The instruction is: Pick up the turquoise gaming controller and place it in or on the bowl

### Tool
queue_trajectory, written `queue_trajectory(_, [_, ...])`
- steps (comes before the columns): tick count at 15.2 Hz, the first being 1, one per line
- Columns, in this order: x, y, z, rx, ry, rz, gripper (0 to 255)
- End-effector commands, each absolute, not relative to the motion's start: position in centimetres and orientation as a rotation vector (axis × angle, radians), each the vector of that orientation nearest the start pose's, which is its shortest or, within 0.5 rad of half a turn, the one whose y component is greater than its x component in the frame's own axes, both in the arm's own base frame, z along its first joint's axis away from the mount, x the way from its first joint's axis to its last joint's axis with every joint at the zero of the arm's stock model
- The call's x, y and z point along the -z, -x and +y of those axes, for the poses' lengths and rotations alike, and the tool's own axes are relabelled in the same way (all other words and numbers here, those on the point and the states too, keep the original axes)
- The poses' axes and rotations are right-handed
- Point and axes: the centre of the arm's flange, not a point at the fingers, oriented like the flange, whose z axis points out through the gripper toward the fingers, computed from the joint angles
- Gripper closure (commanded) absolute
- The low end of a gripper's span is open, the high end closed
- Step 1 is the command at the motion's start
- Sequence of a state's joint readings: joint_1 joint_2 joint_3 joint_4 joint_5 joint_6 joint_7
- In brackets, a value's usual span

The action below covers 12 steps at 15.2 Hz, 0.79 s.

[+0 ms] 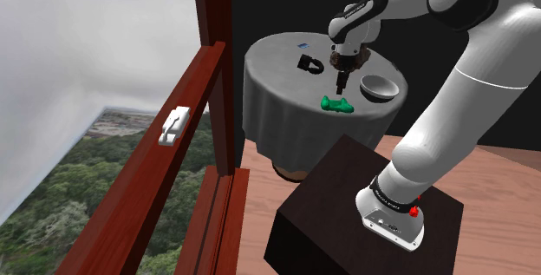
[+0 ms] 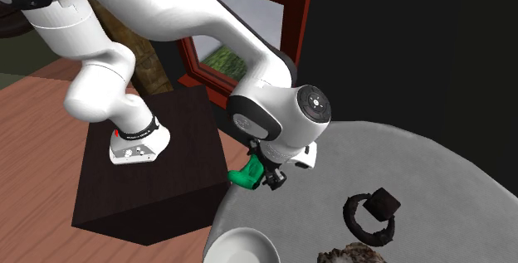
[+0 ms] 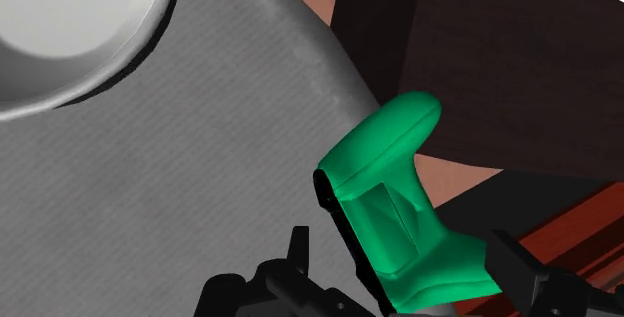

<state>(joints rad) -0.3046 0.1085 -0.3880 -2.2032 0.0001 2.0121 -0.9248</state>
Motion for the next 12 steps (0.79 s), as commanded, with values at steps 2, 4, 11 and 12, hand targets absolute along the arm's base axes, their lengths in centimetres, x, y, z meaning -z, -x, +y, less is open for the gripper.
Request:
queue_trajectory(2, [-30.0, -38.5, -32.1, -0.342, 2.918, -0.339, 0])
queue_trajectory(4, [-29.0, -38.2, -31.9, -0.342, 2.918, -0.339, 0])
queue_trajectory(11, [-28.7, -38.2, -31.9, -0.342, 2.918, -0.339, 0])
queue_trajectory(12, [-28.7, -38.2, -31.9, -0.342, 2.918, -0.339, 0])
